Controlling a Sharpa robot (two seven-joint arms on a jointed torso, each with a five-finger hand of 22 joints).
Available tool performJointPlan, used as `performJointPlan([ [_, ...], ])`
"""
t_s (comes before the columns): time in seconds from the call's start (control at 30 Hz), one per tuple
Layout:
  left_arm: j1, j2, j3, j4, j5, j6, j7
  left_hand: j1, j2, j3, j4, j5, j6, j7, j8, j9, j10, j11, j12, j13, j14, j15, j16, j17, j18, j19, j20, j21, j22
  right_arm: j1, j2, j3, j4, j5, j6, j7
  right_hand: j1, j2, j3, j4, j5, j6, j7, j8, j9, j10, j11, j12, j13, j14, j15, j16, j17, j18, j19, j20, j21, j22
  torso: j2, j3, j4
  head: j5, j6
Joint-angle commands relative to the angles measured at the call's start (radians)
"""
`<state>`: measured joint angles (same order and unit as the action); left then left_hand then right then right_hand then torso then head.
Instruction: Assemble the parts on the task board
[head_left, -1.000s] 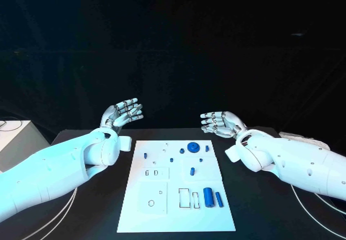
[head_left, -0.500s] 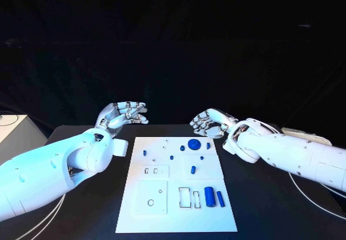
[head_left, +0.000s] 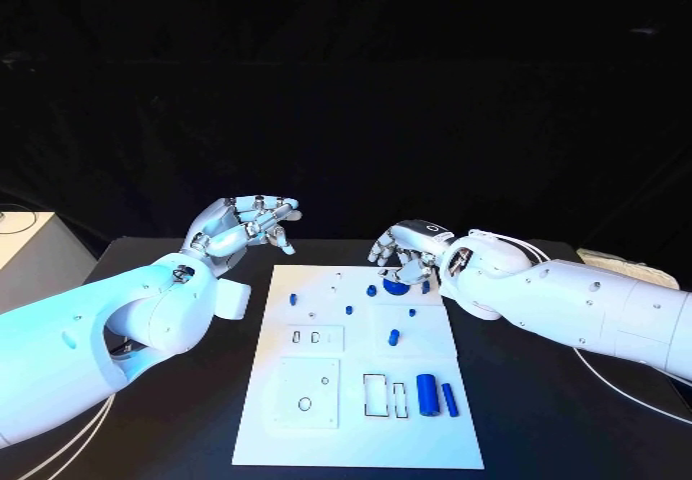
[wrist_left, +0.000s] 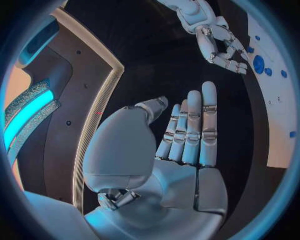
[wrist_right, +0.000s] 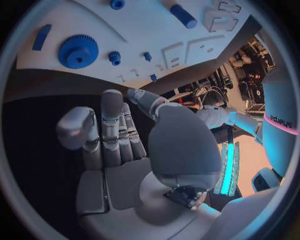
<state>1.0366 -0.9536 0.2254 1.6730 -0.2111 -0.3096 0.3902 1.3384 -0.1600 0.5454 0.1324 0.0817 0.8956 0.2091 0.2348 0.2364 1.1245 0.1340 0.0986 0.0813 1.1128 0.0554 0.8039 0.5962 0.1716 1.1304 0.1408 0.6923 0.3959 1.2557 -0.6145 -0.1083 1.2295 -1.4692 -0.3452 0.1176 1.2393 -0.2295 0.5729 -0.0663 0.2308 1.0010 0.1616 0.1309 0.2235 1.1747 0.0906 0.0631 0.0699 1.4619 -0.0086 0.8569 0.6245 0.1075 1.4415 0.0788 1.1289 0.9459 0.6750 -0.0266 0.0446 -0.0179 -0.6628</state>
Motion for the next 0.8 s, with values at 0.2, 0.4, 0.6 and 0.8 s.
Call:
performJointPlan([
  [0.2, -0.002, -0.015, 0.008, 0.031, -0.025, 0.049, -0.014, -0.008, -0.007, 0.007, 0.0, -0.005, -0.008, -0.001, 0.006, 0.005, 0.002, 0.001, -0.004, 0.003, -0.005, 0.0, 0.022, 0.011, 0.009, -0.017, 0.0, 0.031, 0.021, 0.002, 0.02, 0.0, 0.011, -0.188, 0.107, -0.139, 0.003, -0.018, -0.04, 0.027, -0.016, -0.018, -0.005, -0.012, 0.019, -0.041, 0.001, 0.0, 0.01, 0.003, 0.007, 0.215, 0.206, -0.027, 0.014, 0.014, 0.136, 0.172, 0.029, -0.0014, 0.0126, -0.01, -0.003],
  [0.4, -0.003, -0.013, 0.011, 0.031, -0.028, 0.051, -0.016, -0.009, -0.008, 0.008, 0.0, -0.005, -0.011, 0.0, 0.006, 0.006, 0.001, 0.002, -0.005, 0.003, -0.007, 0.0, 0.03, 0.015, 0.009, -0.022, 0.001, 0.043, 0.03, 0.002, 0.028, -0.001, 0.012, -0.219, 0.13, -0.165, 0.01, -0.016, -0.056, 0.036, -0.022, -0.019, -0.006, -0.013, 0.026, -0.045, 0.001, 0.001, 0.014, 0.009, 0.008, 0.279, 0.27, -0.034, 0.021, 0.016, 0.179, 0.228, 0.036, -0.0033, 0.0124, -0.017, -0.003],
  [0.6, -0.004, -0.012, 0.011, 0.027, -0.029, 0.054, -0.018, -0.009, -0.008, 0.008, 0.0, -0.005, -0.012, 0.0, 0.006, 0.007, 0.0, 0.002, -0.006, 0.003, -0.009, 0.001, 0.032, 0.016, 0.009, -0.024, 0.001, 0.048, 0.033, 0.002, 0.026, -0.001, 0.015, -0.244, 0.154, -0.184, 0.011, -0.017, -0.067, 0.042, -0.026, -0.018, -0.011, -0.012, 0.031, -0.039, -0.005, 0.003, 0.019, 0.027, 0.003, 0.349, 0.351, -0.014, -0.007, 0.014, 0.108, 0.126, 0.04, -0.0045, 0.0146, -0.021, -0.008],
  [0.8, -0.004, -0.014, 0.012, 0.027, -0.03, 0.054, -0.019, -0.009, -0.008, 0.008, 0.0, -0.005, -0.012, 0.0, 0.006, 0.007, 0.0, 0.002, -0.006, 0.003, -0.009, 0.001, 0.032, 0.016, 0.009, -0.024, 0.001, 0.048, 0.033, 0.002, 0.029, -0.002, 0.013, -0.25, 0.174, -0.189, 0.014, -0.014, -0.068, 0.045, -0.024, -0.015, -0.013, -0.01, 0.034, -0.035, -0.006, 0.003, 0.021, 0.028, 0.003, 0.366, 0.367, -0.016, -0.002, 0.012, 0.115, 0.138, 0.044, -0.0056, 0.0162, -0.021, -0.01],
])
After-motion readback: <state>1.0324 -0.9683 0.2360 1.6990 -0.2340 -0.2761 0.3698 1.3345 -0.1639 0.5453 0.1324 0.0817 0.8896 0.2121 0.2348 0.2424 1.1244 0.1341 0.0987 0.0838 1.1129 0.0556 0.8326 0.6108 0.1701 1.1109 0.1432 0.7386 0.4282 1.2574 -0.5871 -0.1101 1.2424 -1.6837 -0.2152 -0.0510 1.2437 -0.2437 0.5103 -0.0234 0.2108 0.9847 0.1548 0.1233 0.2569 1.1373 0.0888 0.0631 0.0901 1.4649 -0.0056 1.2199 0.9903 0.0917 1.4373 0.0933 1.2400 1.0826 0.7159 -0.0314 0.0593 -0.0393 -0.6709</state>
